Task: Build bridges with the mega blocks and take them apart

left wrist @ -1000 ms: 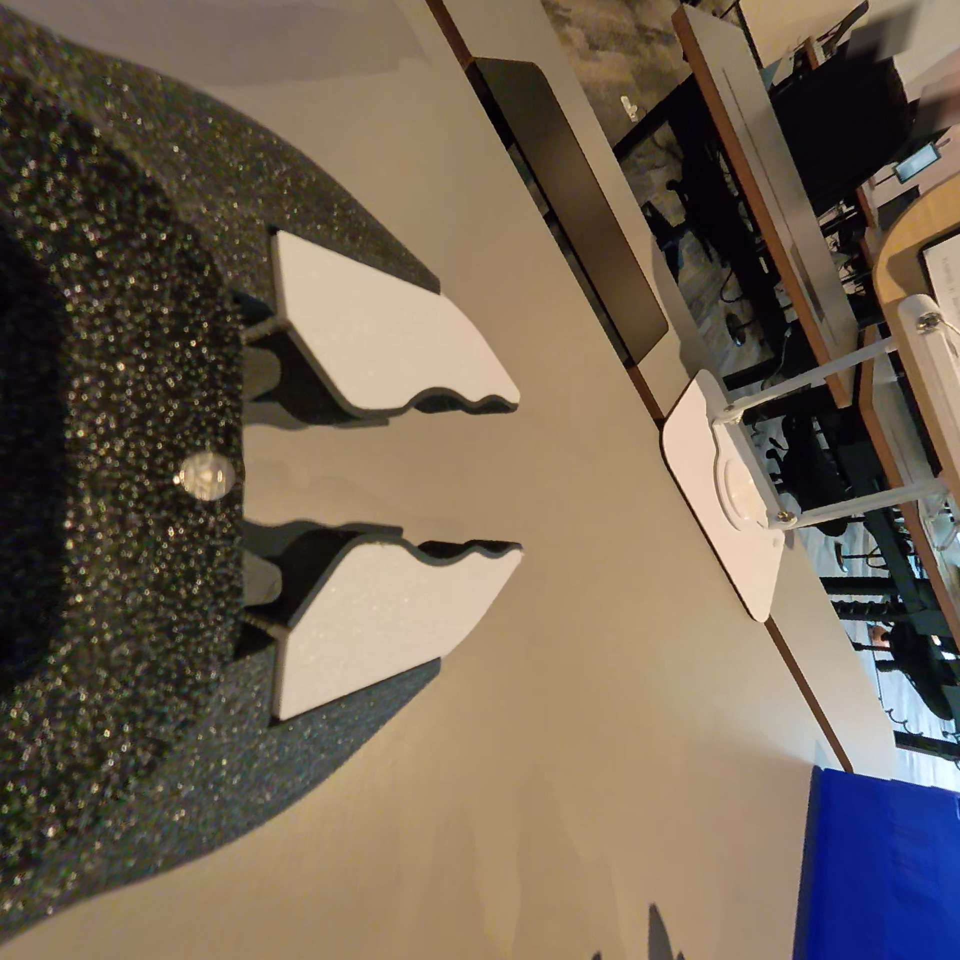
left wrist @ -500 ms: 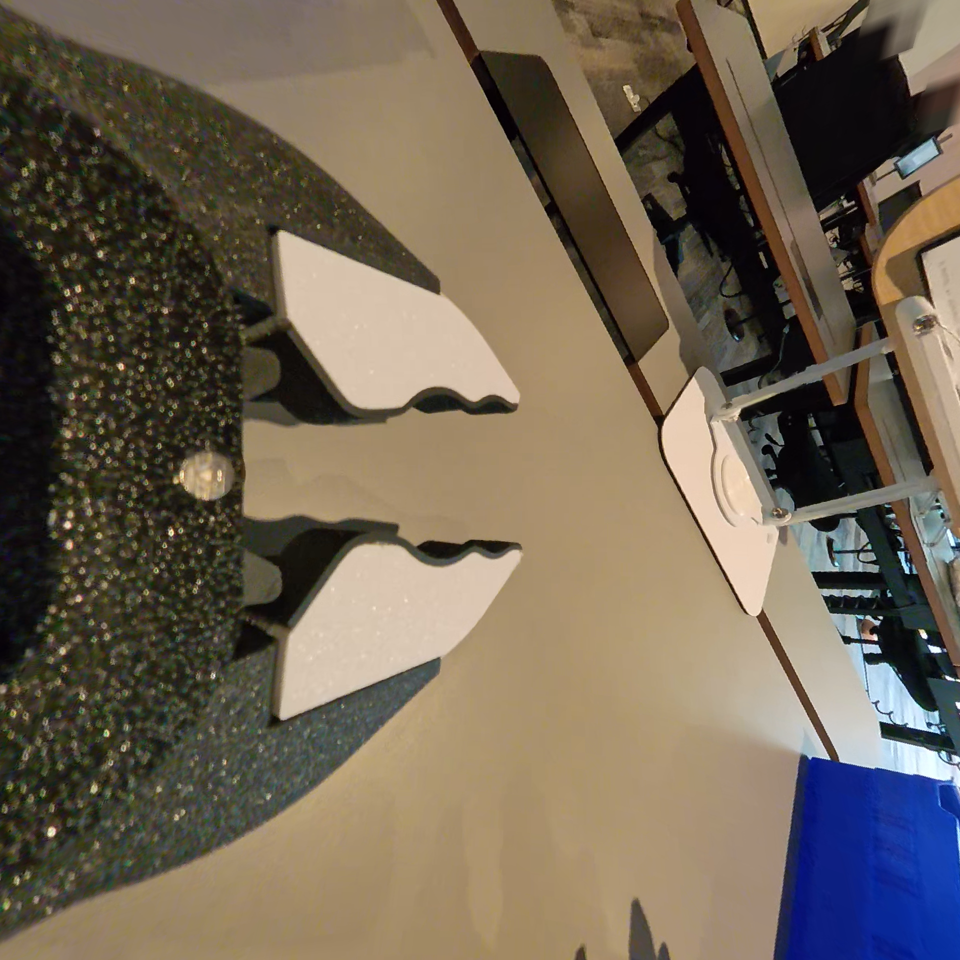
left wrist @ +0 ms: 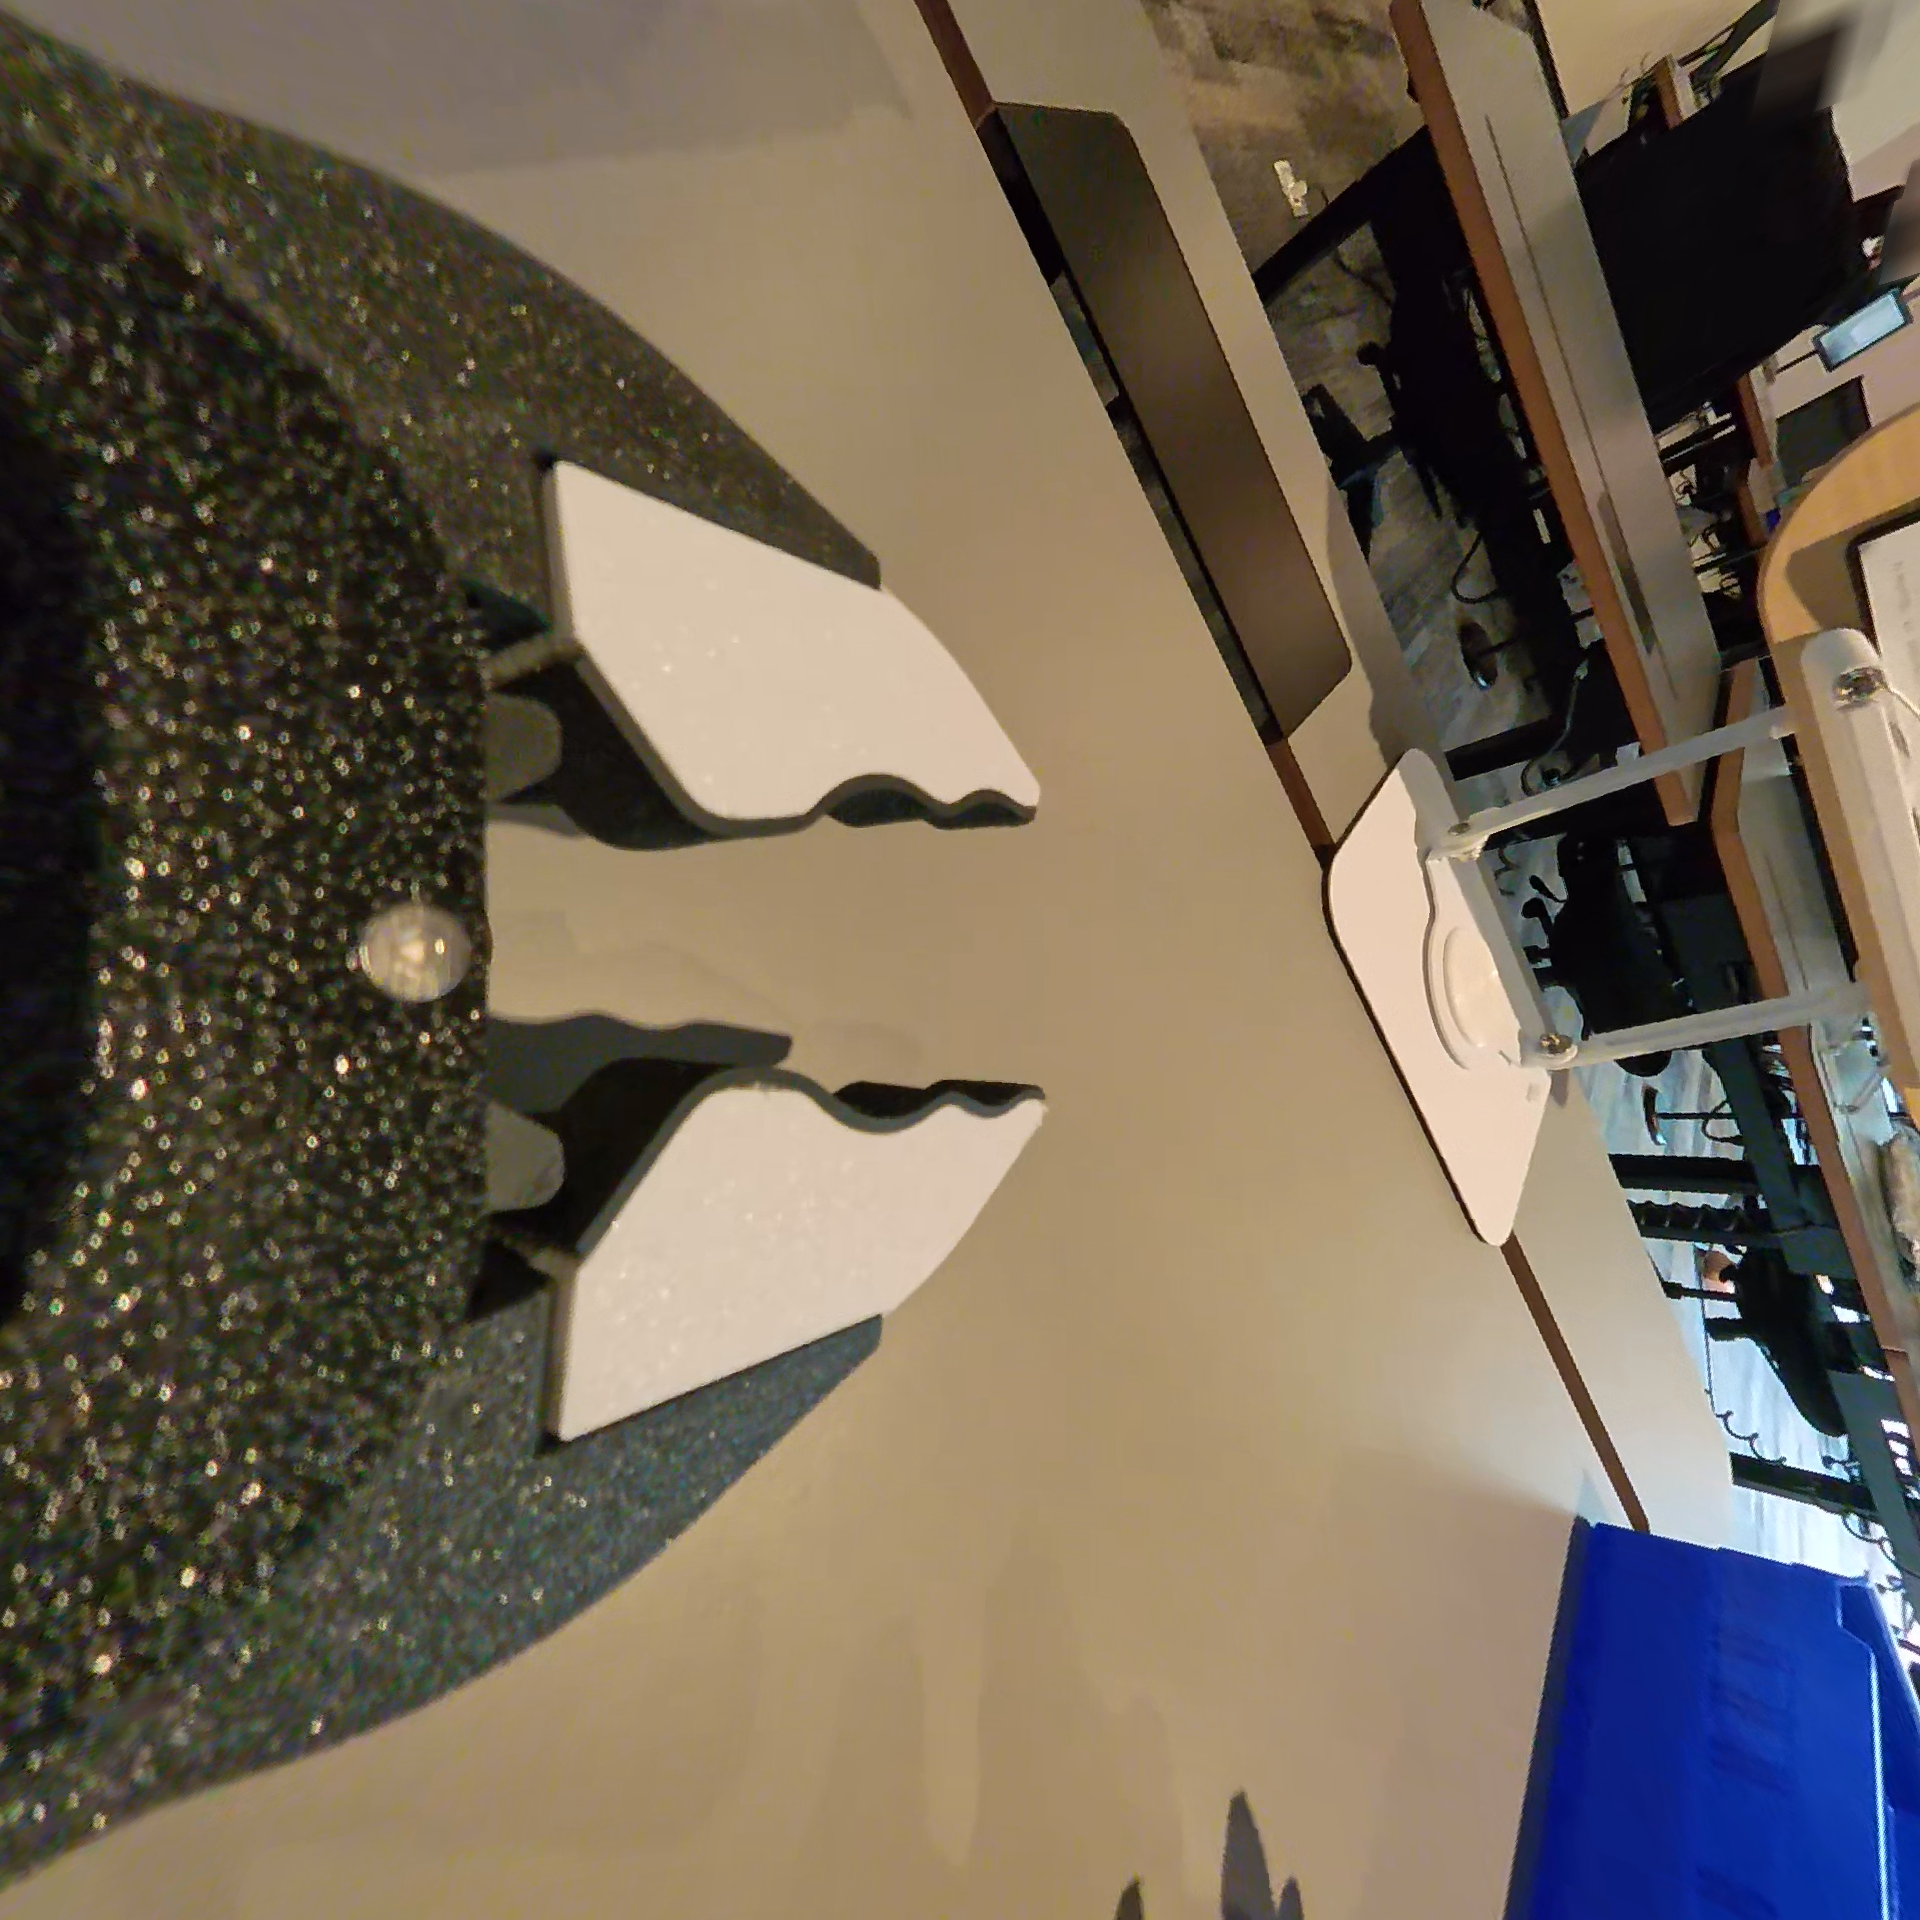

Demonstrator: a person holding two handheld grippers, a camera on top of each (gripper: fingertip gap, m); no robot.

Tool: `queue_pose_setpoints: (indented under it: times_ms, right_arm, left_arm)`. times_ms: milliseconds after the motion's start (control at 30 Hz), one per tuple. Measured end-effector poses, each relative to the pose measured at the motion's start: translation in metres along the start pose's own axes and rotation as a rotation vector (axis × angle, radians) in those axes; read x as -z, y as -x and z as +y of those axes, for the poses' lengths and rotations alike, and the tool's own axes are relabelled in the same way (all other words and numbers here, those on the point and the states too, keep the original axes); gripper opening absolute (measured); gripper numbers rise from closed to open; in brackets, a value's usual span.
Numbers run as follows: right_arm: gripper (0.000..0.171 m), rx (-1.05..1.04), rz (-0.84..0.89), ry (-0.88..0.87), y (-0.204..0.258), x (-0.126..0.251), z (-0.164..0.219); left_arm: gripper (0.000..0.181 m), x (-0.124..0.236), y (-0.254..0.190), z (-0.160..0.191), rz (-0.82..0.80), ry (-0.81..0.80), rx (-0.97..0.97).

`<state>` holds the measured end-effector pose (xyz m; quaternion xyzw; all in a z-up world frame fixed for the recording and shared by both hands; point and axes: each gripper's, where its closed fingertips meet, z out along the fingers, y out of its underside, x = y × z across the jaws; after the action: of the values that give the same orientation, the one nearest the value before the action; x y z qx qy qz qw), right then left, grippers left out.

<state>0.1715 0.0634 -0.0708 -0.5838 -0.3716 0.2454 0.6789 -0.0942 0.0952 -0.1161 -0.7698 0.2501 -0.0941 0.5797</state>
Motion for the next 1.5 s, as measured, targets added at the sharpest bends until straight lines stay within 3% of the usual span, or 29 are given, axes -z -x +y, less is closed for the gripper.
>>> queue_pose_setpoints:
  times_ms: [1500]
  right_arm:
    - [0.039, -0.117, -0.002, 0.047, -0.011, 0.000, 0.007]
  left_arm:
    - [0.043, -0.009, -0.024, 0.015, 0.101, 0.115, -0.125]
